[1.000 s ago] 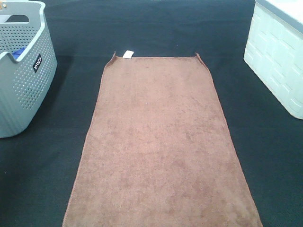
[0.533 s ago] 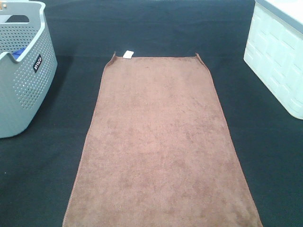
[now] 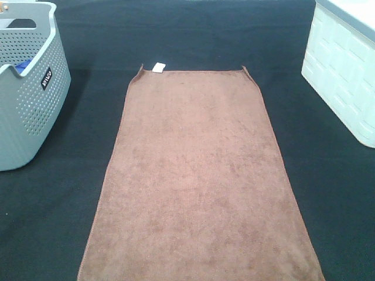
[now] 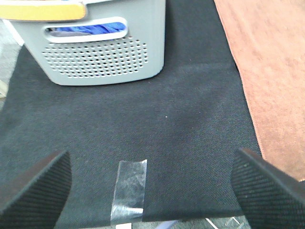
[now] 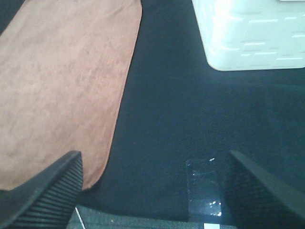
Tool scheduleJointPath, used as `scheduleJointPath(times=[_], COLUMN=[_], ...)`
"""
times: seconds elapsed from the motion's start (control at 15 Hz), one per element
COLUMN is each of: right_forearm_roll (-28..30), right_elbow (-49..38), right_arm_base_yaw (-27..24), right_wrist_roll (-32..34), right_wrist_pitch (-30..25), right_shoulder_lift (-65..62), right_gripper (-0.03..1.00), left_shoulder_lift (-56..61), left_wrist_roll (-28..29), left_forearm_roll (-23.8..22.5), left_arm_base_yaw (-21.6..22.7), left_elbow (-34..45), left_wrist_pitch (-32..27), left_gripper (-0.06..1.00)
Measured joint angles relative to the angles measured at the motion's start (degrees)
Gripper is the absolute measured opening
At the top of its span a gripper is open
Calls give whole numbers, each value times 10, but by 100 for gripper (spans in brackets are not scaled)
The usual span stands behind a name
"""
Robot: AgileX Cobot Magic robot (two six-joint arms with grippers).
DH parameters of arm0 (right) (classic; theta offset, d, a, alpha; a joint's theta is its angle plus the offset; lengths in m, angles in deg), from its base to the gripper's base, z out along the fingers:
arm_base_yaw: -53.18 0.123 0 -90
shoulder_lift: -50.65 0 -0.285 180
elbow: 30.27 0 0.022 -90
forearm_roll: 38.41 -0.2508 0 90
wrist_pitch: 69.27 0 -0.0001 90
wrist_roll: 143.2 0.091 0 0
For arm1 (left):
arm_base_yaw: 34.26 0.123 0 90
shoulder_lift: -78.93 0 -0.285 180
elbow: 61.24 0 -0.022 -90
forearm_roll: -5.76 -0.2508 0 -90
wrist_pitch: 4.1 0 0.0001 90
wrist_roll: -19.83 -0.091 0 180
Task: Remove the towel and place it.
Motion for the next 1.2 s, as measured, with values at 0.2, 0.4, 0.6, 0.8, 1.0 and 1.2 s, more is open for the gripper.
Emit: scheduleJointPath(times=[0.2,0.4,0.6,0.8,1.0,1.2], right_forearm_roll=[-38,-51,-53,-53,-54,-54], right_elbow=[-39,-50,-50,-50,-50,-50], right_arm_base_yaw=[0,0,0,-15,-56,-57], right_wrist_roll=[-52,-65,-66,-66,-66,-66], right_wrist_pitch=[63,79,80,80,80,80], right_shoulder_lift=[-3,-3,-3,-3,-3,-3], right_gripper=[77,77,77,77,77,77], left_shoulder_lift=[17,17,17,17,17,17], left_wrist_roll=[35,42,36,36,36,36], left_forearm_roll=[-34,7,23,28,30,58], left_arm_base_yaw=[0,1,1,-11,-34,-34], left_elbow=[21,46,48,48,48,48], left_wrist_pitch=[-5,74,87,88,88,88], left_gripper=[86,86,86,86,86,86])
